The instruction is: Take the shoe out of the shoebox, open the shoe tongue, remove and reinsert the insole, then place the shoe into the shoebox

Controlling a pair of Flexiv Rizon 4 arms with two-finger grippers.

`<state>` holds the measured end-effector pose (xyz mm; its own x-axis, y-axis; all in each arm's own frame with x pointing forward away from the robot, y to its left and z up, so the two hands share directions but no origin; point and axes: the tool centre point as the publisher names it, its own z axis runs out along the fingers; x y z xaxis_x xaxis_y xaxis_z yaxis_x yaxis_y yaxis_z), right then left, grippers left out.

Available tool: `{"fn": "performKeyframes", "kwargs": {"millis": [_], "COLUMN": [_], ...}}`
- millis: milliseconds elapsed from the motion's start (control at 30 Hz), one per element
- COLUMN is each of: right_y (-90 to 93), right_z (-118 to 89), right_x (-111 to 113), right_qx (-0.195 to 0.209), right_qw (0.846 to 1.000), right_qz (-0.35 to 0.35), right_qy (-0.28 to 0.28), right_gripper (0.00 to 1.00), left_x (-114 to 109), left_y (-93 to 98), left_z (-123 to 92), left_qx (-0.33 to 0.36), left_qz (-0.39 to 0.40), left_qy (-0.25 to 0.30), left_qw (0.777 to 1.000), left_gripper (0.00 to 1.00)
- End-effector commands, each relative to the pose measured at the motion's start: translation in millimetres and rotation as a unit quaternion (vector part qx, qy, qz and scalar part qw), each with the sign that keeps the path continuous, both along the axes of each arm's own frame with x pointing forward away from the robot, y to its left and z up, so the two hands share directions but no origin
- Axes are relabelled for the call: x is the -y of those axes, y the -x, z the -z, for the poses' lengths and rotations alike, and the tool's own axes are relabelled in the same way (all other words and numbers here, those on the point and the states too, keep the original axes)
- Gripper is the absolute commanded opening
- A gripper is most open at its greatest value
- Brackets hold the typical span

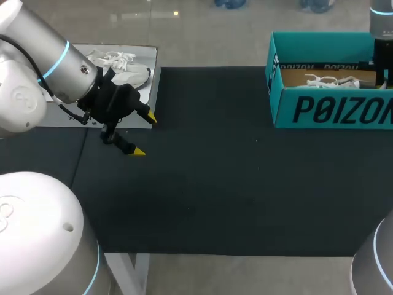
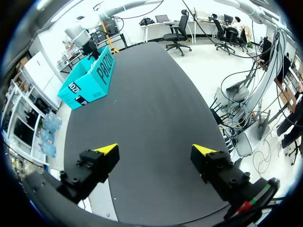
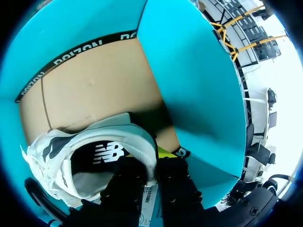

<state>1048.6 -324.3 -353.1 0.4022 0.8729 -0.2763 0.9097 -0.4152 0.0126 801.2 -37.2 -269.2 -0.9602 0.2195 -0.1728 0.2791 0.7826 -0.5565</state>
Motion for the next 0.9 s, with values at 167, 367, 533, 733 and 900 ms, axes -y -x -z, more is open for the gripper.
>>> {"fn": "performKeyframes", "kwargs": {"millis": [167,367,533,733,900], "right_y": [1.8,-2.8,-11.9,-11.0,-2.9], "right_z": [-8.5,-35.6,-74.5,-125.9,-149.4], "right_x": [-3.6,-8.9,-16.5,-37.9,-63.3], "right_qx": [0.004,0.031,0.057,0.081,0.066], "right_qw": [1.0,1.0,0.998,0.996,0.997], "right_qz": [0.001,0.001,-0.008,-0.025,-0.038], "right_qy": [-0.005,-0.004,0.002,0.011,-0.004], "right_gripper": [0.92,1.0,1.0,1.0,1.0], "left_x": [0.6,0.6,0.6,0.6,0.6], "left_y": [-0.7,-0.7,-0.7,-0.7,-0.7], "left_z": [0.0,0.0,0.0,0.0,0.0], "left_qx": [0.0,0.0,0.0,0.0,0.0], "left_qz": [0.001,0.001,0.001,0.001,0.001], "left_qy": [-0.002,-0.002,-0.002,-0.002,-0.002], "left_qw": [1.0,1.0,1.0,1.0,1.0], "left_gripper": [1.0,1.0,1.0,1.0,1.0]}}
